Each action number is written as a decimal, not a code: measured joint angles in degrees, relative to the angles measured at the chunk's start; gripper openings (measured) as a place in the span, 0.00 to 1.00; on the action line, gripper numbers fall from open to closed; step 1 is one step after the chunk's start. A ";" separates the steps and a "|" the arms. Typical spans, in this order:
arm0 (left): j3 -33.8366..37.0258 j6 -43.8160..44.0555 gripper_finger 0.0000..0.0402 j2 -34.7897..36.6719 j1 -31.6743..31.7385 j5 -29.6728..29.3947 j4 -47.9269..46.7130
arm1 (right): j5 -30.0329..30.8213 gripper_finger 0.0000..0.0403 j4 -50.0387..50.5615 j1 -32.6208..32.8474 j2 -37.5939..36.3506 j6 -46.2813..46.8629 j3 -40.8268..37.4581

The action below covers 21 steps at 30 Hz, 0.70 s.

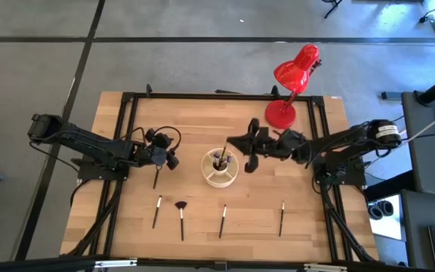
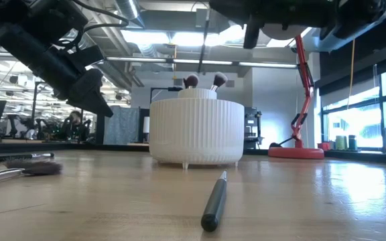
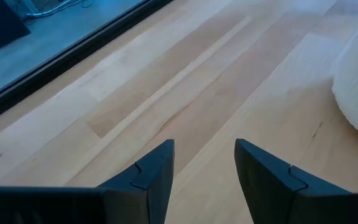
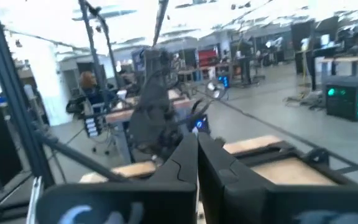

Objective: Put items in baskets/containers
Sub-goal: Put the black eyeshadow brush into the white brush holder

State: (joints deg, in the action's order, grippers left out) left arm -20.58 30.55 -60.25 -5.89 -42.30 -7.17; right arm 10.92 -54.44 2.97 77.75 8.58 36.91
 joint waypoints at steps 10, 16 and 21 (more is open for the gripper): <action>0.00 0.37 0.41 -0.02 0.00 0.35 0.10 | 4.53 0.07 0.15 2.60 6.81 -2.07 0.58; 0.00 0.38 0.41 -0.01 0.00 0.41 0.10 | 4.57 0.22 0.07 2.60 6.89 -2.17 0.69; 0.00 0.39 0.41 -0.02 0.00 2.19 0.12 | 8.91 0.28 1.91 3.01 5.47 -3.36 0.69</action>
State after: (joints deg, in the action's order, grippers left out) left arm -20.58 30.94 -60.27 -5.89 -40.12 -7.05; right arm 19.83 -52.52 5.98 83.22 5.22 37.60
